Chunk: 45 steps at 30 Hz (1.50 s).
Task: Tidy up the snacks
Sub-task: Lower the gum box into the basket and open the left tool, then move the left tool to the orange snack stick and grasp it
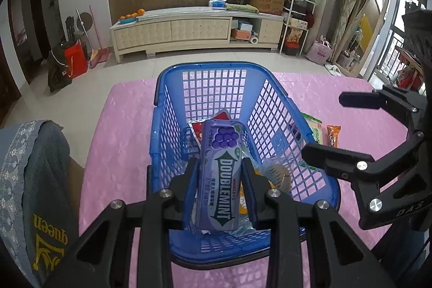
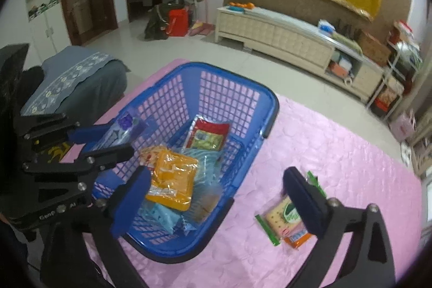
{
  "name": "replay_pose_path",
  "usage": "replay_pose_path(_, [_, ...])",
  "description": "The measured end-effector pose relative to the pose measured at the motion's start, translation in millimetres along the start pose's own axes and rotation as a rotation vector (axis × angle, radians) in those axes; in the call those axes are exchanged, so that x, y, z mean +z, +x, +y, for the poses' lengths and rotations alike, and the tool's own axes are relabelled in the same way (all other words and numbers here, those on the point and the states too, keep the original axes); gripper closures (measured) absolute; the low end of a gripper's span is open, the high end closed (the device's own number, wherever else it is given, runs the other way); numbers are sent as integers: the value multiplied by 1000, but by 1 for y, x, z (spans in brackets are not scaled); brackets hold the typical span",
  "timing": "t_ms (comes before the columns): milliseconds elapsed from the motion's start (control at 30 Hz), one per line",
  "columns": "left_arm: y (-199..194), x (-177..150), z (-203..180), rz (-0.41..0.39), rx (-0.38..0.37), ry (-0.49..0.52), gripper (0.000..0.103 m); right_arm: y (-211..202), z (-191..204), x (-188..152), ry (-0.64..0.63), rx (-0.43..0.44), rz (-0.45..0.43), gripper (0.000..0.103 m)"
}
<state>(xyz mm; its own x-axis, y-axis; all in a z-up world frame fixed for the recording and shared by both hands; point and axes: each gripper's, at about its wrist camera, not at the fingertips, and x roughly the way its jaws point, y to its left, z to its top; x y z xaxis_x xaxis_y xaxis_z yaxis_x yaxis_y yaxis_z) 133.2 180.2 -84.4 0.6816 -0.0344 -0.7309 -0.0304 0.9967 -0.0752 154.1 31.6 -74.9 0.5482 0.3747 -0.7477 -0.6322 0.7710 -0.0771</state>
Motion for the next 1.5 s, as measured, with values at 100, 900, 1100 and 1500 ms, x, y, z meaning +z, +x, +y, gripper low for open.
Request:
replay_pose_path(100, [7, -2, 0, 17, 1, -5, 74, 6, -4, -3, 8, -45, 3, 3])
replay_pose_path(900, [-40, 1, -27, -63, -35, -6, 25, -53, -37, -22, 115, -24, -74, 2])
replay_pose_path(1100, [-61, 7, -59, -104, -69, 42, 21, -85, -50, -37, 129, -40, -93, 3])
replay_pose_path(1500, [-72, 15, -123, -109, -95, 136, 21, -139, -89, -65, 184, -90, -126, 2])
